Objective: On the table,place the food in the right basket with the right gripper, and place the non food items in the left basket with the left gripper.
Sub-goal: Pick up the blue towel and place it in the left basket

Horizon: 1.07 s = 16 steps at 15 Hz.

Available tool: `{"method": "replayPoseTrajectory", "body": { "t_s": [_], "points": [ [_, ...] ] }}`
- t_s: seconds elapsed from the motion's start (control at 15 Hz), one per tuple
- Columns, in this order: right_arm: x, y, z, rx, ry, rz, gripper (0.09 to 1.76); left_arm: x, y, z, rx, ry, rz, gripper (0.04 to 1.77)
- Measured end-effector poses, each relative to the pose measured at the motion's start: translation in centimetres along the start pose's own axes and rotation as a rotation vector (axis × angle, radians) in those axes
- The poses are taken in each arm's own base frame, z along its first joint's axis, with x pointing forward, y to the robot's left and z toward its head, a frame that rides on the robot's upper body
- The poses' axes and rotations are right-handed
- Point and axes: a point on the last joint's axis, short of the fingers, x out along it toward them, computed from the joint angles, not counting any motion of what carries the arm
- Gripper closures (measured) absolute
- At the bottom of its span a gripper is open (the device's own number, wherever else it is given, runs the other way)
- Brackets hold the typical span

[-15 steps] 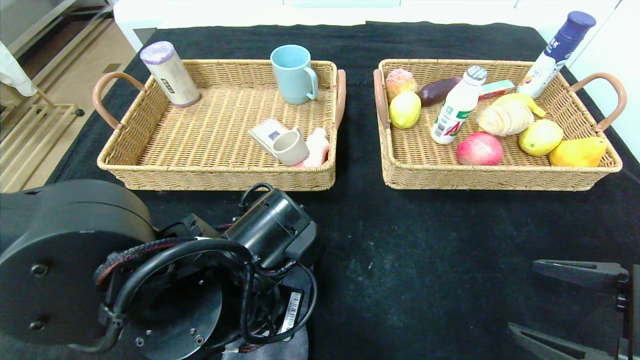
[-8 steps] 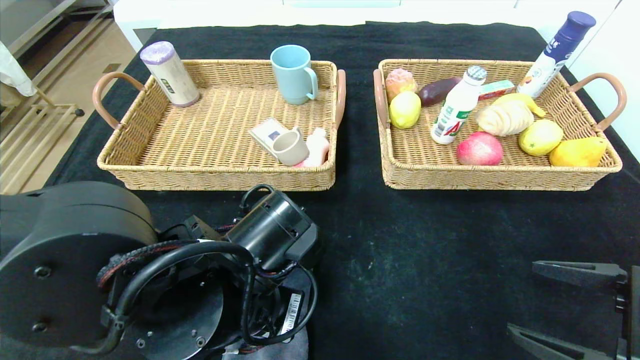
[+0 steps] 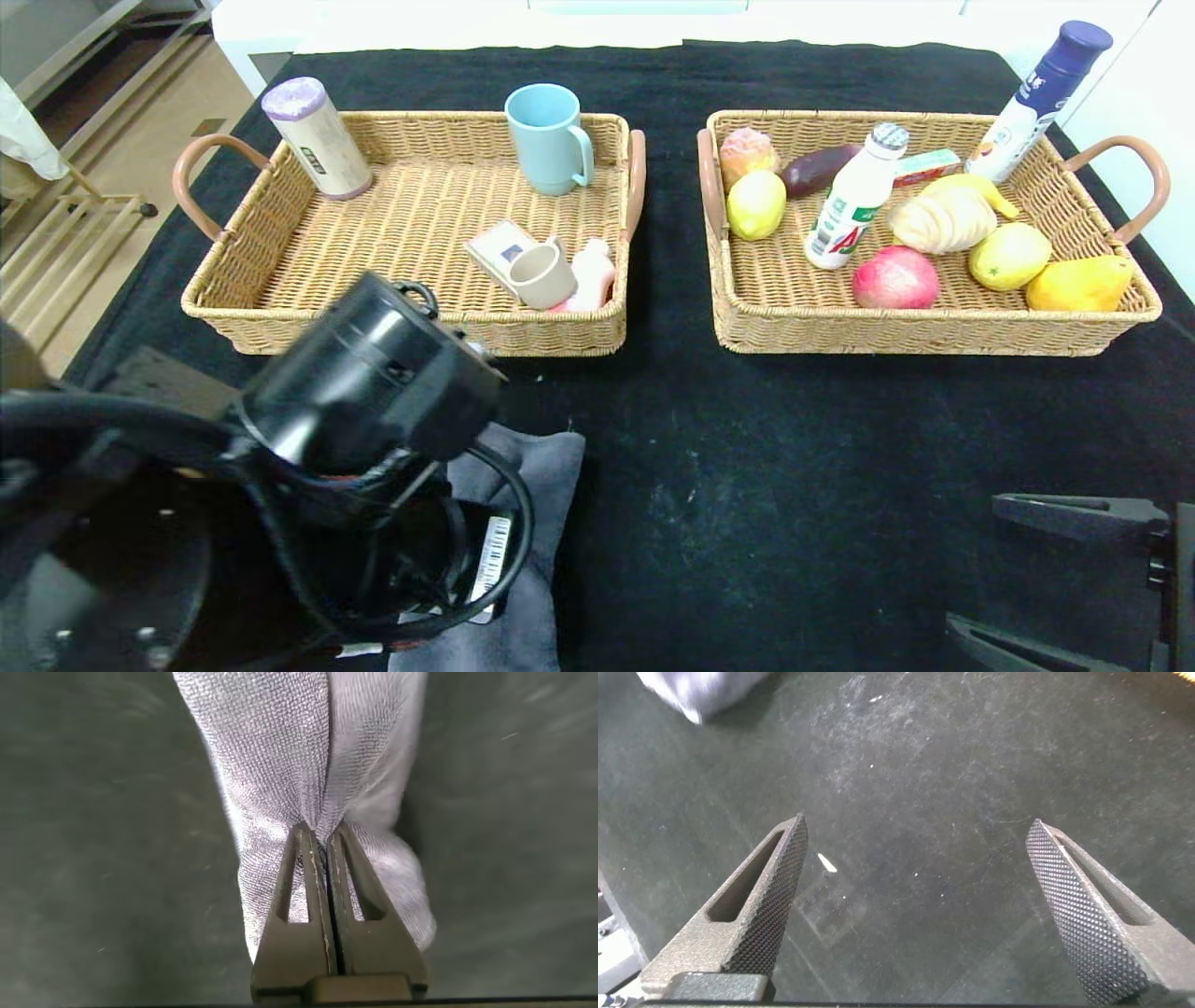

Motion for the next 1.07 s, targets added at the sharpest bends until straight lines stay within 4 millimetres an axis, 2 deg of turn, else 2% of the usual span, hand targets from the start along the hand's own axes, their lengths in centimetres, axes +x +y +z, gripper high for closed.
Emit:
{"method": "replayPoseTrajectory", "body": {
  "t_s": [0.2,0.47,0.87,1.07],
  "points": [
    [0.1,0.2,-0.2,0.001,0.008,0.013,0.14,-3.4,2.0,0.4,-0.057,-0.093,-0.05,1.69],
    [0.4,0.2,-0.4,0.004,0.022,0.021,0.14,-6.7,4.4,0.8,-0.144,-0.196,-0.1,1.69],
    [0.5,0.3,-0.5,0.004,0.032,0.027,0.14,-10.4,6.3,2.8,-0.231,-0.349,-0.129,1.69],
    [0.6,0.4,-0.6,0.001,0.034,0.035,0.14,-11.2,6.7,3.9,-0.232,-0.398,-0.121,1.69]
  ]
}}
